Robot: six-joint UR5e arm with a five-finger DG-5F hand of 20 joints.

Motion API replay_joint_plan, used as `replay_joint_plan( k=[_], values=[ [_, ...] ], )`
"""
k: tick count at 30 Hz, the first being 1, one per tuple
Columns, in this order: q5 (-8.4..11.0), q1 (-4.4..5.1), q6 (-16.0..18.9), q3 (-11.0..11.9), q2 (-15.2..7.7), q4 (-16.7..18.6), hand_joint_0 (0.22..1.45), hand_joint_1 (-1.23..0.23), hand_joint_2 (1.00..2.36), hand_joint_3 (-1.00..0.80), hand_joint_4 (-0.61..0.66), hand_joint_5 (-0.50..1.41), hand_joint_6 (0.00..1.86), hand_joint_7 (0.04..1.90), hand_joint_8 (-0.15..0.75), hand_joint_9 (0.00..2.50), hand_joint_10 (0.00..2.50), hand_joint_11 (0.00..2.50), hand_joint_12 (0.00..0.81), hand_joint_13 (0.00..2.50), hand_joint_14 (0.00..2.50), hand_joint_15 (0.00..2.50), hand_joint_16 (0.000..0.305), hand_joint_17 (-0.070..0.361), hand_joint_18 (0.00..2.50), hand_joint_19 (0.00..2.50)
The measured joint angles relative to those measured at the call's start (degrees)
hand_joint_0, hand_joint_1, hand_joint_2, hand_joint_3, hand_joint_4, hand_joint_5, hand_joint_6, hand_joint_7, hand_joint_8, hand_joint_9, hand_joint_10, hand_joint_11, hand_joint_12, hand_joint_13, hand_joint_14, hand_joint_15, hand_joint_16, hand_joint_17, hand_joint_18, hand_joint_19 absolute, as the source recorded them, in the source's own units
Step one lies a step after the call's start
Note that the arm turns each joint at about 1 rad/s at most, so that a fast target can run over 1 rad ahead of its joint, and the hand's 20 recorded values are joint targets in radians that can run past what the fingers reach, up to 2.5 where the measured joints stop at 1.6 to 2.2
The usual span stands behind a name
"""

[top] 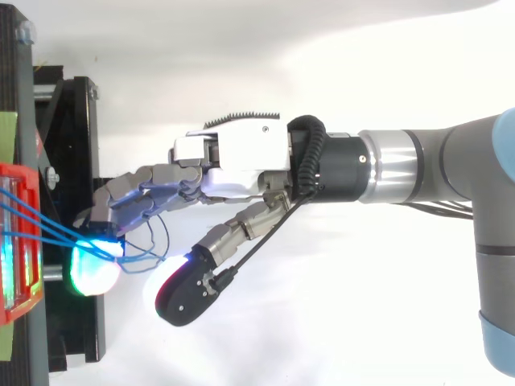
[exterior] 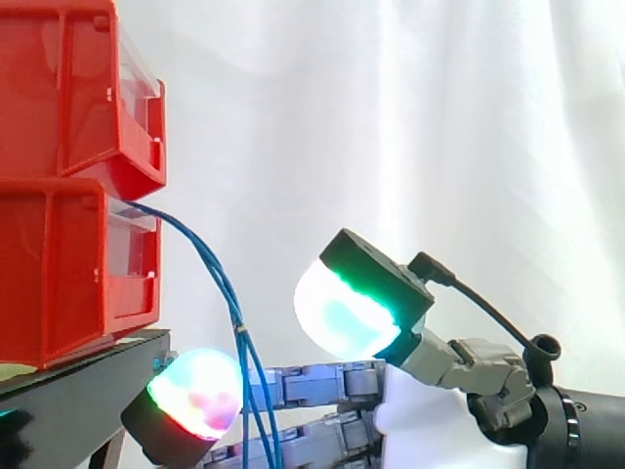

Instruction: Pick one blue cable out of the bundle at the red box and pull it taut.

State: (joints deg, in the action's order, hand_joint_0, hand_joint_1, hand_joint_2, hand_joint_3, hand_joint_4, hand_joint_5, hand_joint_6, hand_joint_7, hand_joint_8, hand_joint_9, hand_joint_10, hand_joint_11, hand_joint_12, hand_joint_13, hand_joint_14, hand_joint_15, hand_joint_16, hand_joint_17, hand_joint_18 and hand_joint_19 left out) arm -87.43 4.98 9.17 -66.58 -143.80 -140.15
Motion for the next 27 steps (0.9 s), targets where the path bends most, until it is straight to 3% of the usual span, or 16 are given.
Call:
replay_joint_plan(
  k=[9,16,27],
  values=[
    [-0.11,-0.45,-0.47,0.07,0.01,0.07,0.58,-0.77,1.00,-0.50,0.33,-0.12,0.50,1.07,0.319,0.53,0.00,0.14,0.349,0.29,0.00,0.09,0.057,0.129,0.20,0.10],
    [-0.02,-1.03,-2.93,0.07,0.01,0.20,0.61,-0.78,1.01,-0.42,0.25,-0.11,0.50,1.23,0.319,0.54,0.01,0.16,0.348,0.30,0.00,0.09,0.057,0.127,0.22,0.09],
    [-0.16,-1.50,-3.68,0.20,0.01,0.65,0.61,-0.78,1.01,-0.40,0.23,-0.13,0.59,1.10,0.318,0.55,0.00,0.19,0.350,0.31,0.00,0.10,0.056,0.127,0.23,0.11]
  ],
)
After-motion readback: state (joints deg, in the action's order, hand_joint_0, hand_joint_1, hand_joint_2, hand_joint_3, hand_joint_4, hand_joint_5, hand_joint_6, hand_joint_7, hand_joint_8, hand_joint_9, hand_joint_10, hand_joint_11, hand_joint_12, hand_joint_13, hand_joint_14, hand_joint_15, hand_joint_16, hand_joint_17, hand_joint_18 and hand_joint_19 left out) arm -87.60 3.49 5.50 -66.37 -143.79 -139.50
